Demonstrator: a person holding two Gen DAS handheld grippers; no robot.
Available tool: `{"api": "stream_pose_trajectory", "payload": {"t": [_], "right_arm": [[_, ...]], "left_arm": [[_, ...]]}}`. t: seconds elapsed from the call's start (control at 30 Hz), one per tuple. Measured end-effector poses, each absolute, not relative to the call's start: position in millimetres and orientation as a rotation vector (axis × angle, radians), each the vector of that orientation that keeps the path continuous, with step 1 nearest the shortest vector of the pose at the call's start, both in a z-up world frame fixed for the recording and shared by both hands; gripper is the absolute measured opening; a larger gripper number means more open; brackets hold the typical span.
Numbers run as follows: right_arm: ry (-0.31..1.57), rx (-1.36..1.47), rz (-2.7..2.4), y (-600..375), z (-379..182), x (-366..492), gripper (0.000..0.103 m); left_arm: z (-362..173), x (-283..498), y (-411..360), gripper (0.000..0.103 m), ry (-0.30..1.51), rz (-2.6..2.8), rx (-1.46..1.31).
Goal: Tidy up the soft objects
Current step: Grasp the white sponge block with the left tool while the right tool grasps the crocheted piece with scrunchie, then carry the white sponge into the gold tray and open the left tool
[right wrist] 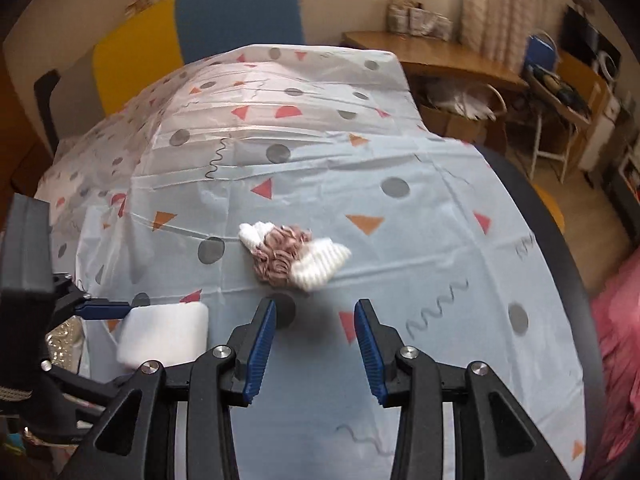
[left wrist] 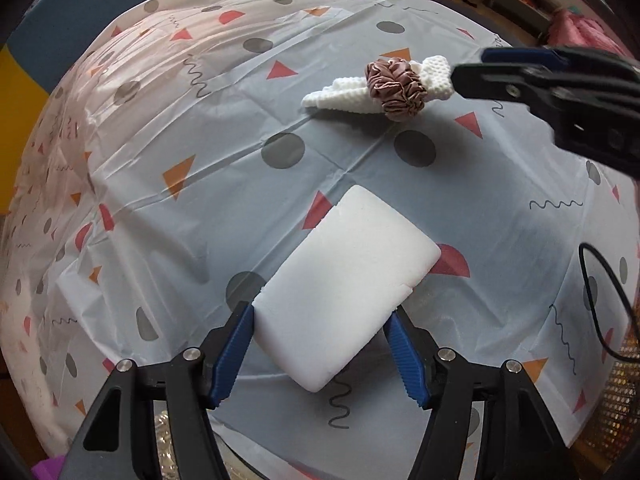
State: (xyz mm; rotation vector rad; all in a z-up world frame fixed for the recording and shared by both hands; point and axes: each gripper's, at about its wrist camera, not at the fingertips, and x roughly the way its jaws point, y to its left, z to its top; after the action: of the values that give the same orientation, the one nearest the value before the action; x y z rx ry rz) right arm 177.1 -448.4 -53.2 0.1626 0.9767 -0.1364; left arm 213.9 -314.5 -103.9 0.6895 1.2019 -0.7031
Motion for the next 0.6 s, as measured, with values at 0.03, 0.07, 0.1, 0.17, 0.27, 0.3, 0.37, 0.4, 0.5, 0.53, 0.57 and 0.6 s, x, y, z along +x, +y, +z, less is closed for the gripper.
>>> {"api": "stream_pose_trajectory", "payload": {"t": [0.03, 0.07, 0.1, 0.17, 0.27, 0.3, 0.37, 0.4, 0.5, 0.53, 0.57, 0.6], "right_arm": [[0.983, 0.118, -0.12, -445.8, -53.2, 189.2, 0.041], [0.99, 0.074, -0.11, -442.5, -54.1, 200.6, 0.041], [1.001, 0.039, -0.097, -439.2, -56.0, 211.5, 0.041], [1.049, 0.001, -0.063, -433.4, -65.4, 231.9, 0.055], [1.124, -0.04, -0.093, -429.4, -87.7, 250.5, 0.056], [1.143, -0.035, -0.107, -430.1, -95.0, 253.2, 0.054], [1.161, -0.008, -0.113, -431.9, -106.0, 251.2, 0.04], [1.144, -0.006, -0.124, -431.8, -105.9, 246.3, 0.039], [1.123, 0.028, -0.139, -431.9, -103.8, 230.4, 0.034], [1.123, 0.039, -0.146, -431.4, -103.0, 223.9, 0.034], [1.124, 0.062, -0.149, -431.0, -102.1, 218.2, 0.034], [1.131, 0.096, -0.15, -431.5, -102.0, 211.6, 0.034]], "left_arm": [[-102.3, 212.7, -312.3, 0.067, 1.209, -0.702, 0.678], [-99.8, 210.8, -309.4, 0.067, 1.202, -0.69, 0.673], [-97.0, 209.3, -305.6, 0.067, 1.197, -0.681, 0.667], [-93.5, 206.9, -302.5, 0.067, 1.207, -0.678, 0.631], [-88.7, 201.1, -295.5, 0.067, 1.189, -0.661, 0.612], [-87.8, 200.1, -293.3, 0.067, 1.191, -0.655, 0.595], [-86.2, 200.4, -289.8, 0.067, 1.189, -0.637, 0.565], [-84.3, 200.1, -286.5, 0.067, 1.189, -0.631, 0.541], [-75.9, 214.3, -282.7, 0.067, 1.182, -0.608, 0.456], [-71.1, 216.9, -278.0, 0.067, 1.18, -0.604, 0.418], [-67.9, 218.4, -276.3, 0.067, 1.18, -0.598, 0.38], [-60.9, 228.0, -278.3, 0.067, 1.18, -0.593, 0.354]]}}
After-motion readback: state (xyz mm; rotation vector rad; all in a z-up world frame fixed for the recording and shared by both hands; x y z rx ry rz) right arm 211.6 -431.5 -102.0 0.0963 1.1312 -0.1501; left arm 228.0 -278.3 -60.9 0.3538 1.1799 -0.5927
